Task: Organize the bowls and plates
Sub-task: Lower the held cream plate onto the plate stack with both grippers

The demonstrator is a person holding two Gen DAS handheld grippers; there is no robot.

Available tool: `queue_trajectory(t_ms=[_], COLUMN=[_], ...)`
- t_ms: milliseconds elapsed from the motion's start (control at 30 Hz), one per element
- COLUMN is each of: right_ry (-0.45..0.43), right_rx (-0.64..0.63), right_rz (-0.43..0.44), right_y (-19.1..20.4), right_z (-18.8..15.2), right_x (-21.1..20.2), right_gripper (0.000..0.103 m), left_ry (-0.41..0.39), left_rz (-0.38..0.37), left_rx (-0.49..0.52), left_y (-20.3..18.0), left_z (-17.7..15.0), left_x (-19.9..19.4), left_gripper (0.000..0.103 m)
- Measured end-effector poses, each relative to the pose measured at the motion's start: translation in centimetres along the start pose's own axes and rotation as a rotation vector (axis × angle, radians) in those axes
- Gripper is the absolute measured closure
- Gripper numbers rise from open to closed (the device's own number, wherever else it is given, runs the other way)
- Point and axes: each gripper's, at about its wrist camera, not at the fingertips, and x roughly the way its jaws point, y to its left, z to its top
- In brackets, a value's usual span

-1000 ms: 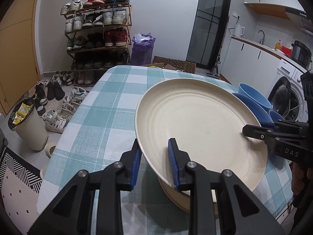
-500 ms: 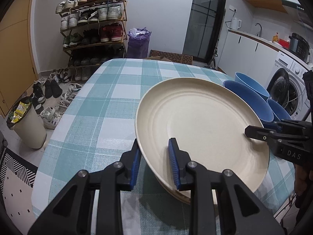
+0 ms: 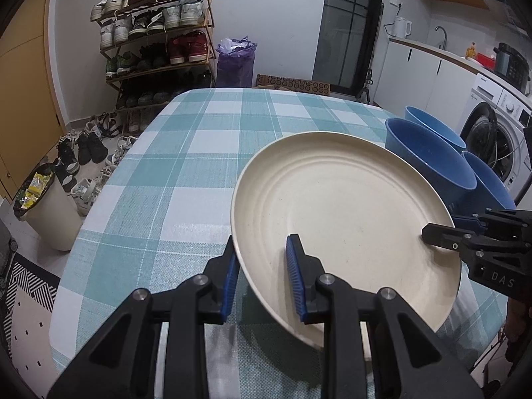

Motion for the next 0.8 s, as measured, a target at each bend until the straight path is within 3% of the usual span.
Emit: queue_trajectory(t_ms=[800], right_ry=[0.04], right_rx=[0.004], right_rz=[-0.035], right_y=[0.1], right_z=[-0.3], right_x=[2.5], right_gripper=[0.08], left_ry=[0.03], left_rz=[0.01], left_rx=[0.02], left_y=[0.0], left_z=[-0.2], left_x=[1.5], left_gripper=[0.077])
